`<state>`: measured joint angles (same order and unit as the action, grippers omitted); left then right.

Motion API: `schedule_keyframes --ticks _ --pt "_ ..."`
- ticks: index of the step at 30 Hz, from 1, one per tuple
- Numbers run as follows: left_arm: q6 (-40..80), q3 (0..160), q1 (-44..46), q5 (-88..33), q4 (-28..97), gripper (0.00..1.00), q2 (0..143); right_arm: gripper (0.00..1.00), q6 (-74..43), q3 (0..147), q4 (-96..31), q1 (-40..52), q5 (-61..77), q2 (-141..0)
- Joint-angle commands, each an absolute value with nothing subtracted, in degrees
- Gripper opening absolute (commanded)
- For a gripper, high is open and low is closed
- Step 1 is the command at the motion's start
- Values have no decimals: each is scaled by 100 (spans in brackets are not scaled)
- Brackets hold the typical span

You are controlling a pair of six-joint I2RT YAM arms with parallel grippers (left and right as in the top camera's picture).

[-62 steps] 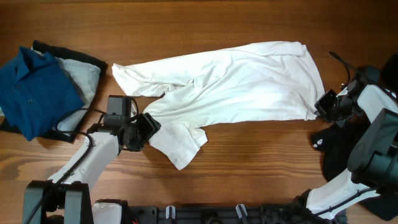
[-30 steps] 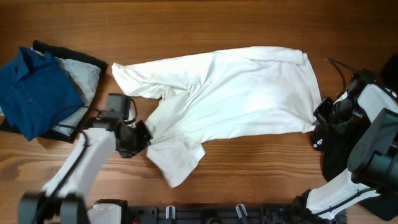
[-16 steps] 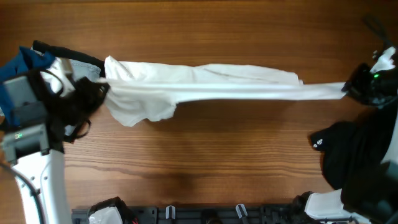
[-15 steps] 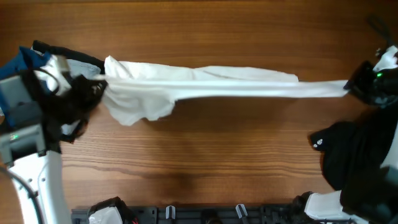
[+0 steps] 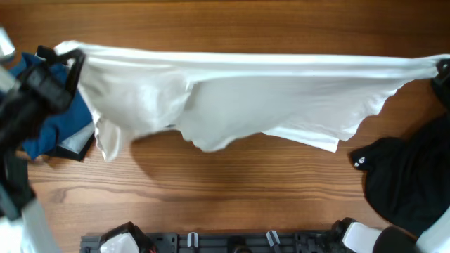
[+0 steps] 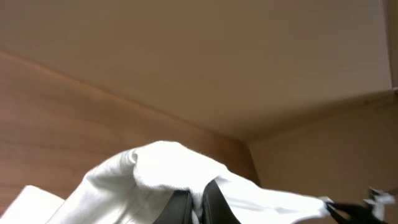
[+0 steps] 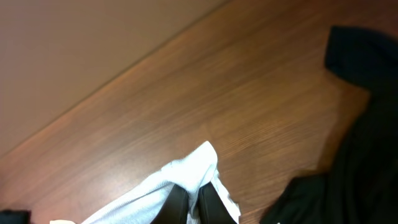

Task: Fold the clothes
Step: 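Lift the white shirt with both grippers, stretch and lay it flat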

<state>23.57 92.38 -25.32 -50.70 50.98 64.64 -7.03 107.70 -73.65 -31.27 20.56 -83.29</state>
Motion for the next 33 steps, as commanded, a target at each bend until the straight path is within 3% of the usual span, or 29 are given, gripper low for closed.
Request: schedule_keyframes --ticks 1,7,12,15,18,21,26,29,33 --pt "2202 9249 -1929 -4484 4947 4 7706 4 -362 10790 -6956 -2816 1962 -9209" --pt "1953 9264 -963 -3006 3413 4 9832 4 -805 10790 -5070 -1927 1935 -10735" --pt "3511 10042 -1050 -3011 576 4 10556 4 -2604 11246 -2665 -1824 2279 -10757" --pt "3885 11168 -1240 -3011 198 4 10556 4 -2543 12167 -2652 -1852 2027 -10683" --pt "3640 12123 -1411 -3452 1052 4 10541 4 -2141 12787 -3389 -1872 1671 -10659" --pt "2816 12372 -1479 -4071 3463 4 10490 4 -1627 12842 -4805 -1870 1164 -10661" --pt "1264 12149 -1081 -2571 7686 4 10947 4 -847 12304 -6764 -1806 454 -10728" --pt "596 11605 -810 -2558 8674 4 11273 4 -764 11625 -7397 -1806 -91 -10748" --pt "338 10009 -539 -2558 8814 4 11373 4 -768 10235 -7647 -1811 -419 -10748"
